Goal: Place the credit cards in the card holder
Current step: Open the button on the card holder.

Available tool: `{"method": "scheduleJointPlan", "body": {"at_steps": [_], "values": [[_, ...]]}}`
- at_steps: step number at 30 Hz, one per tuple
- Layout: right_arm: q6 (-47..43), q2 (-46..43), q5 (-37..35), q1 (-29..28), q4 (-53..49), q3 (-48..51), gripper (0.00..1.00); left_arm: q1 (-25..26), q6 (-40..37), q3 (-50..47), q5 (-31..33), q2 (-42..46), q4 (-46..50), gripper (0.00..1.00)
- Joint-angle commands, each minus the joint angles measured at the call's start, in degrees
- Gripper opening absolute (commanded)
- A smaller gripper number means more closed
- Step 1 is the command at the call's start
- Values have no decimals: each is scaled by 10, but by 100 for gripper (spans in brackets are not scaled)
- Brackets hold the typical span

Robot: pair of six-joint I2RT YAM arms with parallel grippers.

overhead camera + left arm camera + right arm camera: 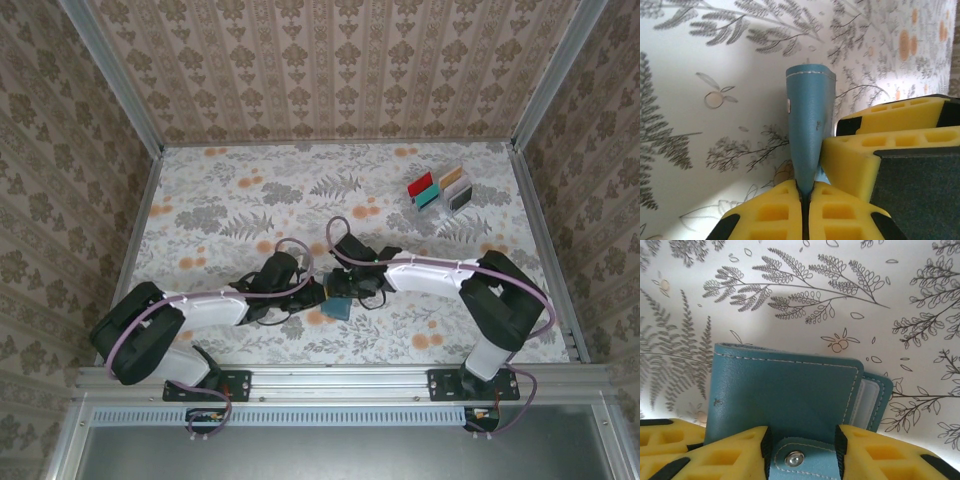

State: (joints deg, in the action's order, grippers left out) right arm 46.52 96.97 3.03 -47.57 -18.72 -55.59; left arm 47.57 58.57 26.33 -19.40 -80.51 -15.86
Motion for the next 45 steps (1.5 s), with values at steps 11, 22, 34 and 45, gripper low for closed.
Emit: {"method": "scheduleJointPlan", "body": {"at_steps": [11, 22, 34, 45], "values": [[3, 51, -115, -43, -134, -18, 16, 4, 12, -8, 42, 45, -4, 0], [-12, -14, -151, -23, -157, 18, 4, -5, 15, -26, 66, 81, 35, 0], [-35, -17, -131, -9, -145, 23, 11, 0, -5, -14, 53, 68, 57, 0], [-37, 30, -164, -10, -175, 24, 19, 17, 5, 2, 77, 33, 82, 6]]}}
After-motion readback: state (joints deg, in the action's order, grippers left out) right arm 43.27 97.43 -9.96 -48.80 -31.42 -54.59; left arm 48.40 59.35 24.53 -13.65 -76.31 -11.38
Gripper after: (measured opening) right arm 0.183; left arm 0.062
